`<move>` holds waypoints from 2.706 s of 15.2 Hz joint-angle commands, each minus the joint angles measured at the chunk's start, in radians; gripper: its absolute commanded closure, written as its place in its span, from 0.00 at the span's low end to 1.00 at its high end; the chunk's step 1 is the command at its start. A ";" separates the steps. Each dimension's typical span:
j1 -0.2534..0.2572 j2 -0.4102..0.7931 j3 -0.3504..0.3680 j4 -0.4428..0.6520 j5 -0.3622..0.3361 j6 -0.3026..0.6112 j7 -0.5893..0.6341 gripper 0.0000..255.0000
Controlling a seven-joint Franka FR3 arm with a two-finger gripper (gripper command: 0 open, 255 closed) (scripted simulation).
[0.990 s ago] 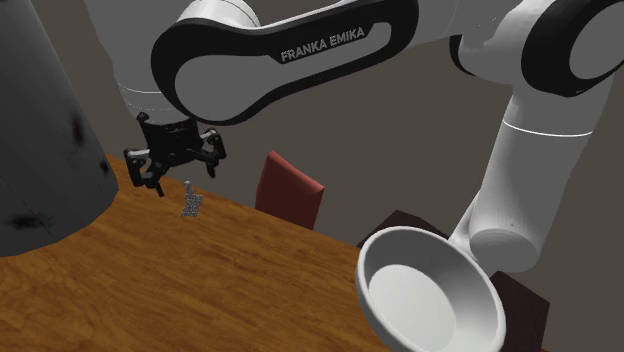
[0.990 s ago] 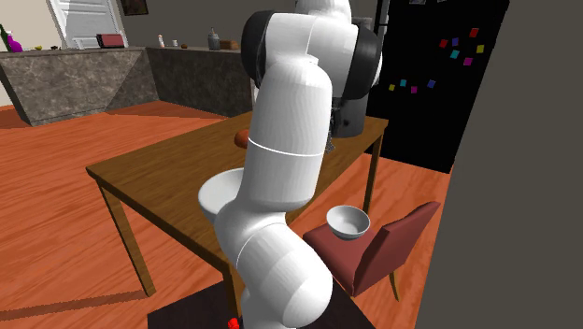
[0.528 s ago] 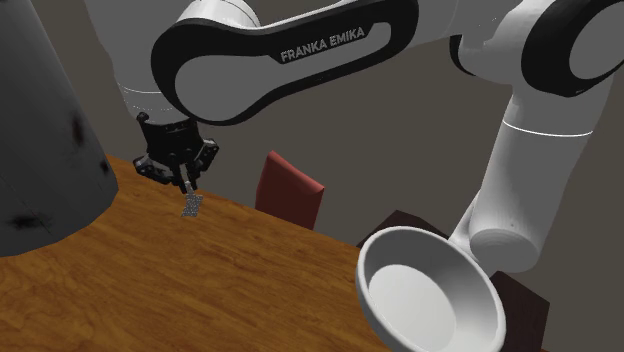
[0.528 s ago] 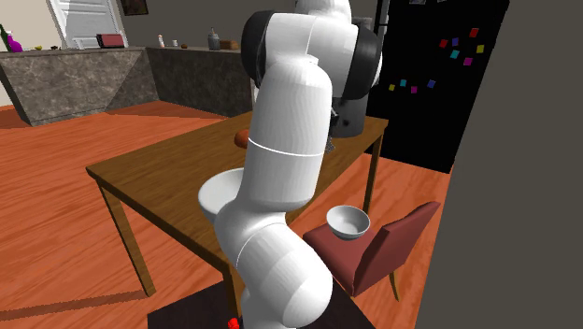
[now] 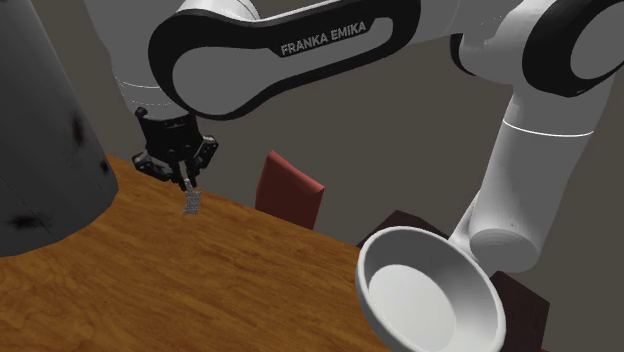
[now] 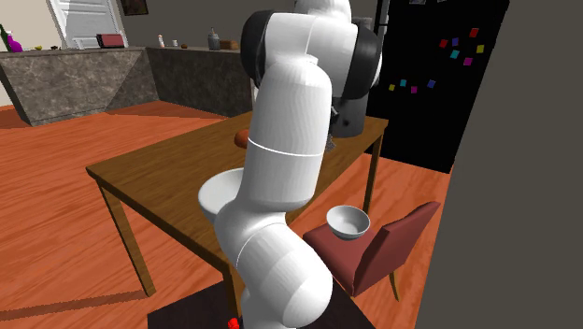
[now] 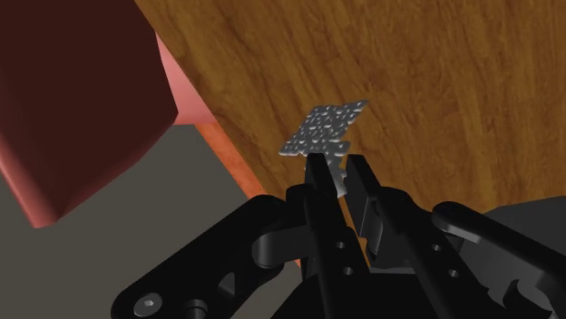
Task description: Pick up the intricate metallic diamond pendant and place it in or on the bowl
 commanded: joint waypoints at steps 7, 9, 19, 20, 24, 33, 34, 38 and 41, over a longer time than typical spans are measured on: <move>0.006 -0.009 0.006 0.094 0.013 -0.099 -0.019 1.00; 0.009 -0.008 0.007 0.121 0.014 -0.125 -0.023 1.00; 0.035 0.013 0.012 0.282 0.004 -0.268 -0.036 1.00; 0.039 0.017 0.012 0.300 0.001 -0.283 -0.036 1.00; 0.059 0.038 0.013 0.380 -0.013 -0.346 -0.039 1.00; -0.033 -0.213 0.023 0.175 0.156 -0.325 -0.090 1.00; -0.043 -0.267 0.017 0.130 0.193 -0.318 -0.105 1.00; -0.046 -0.466 -0.032 -0.023 0.320 -0.313 -0.165 1.00; -0.022 -0.600 -0.076 -0.116 0.392 -0.331 -0.199 1.00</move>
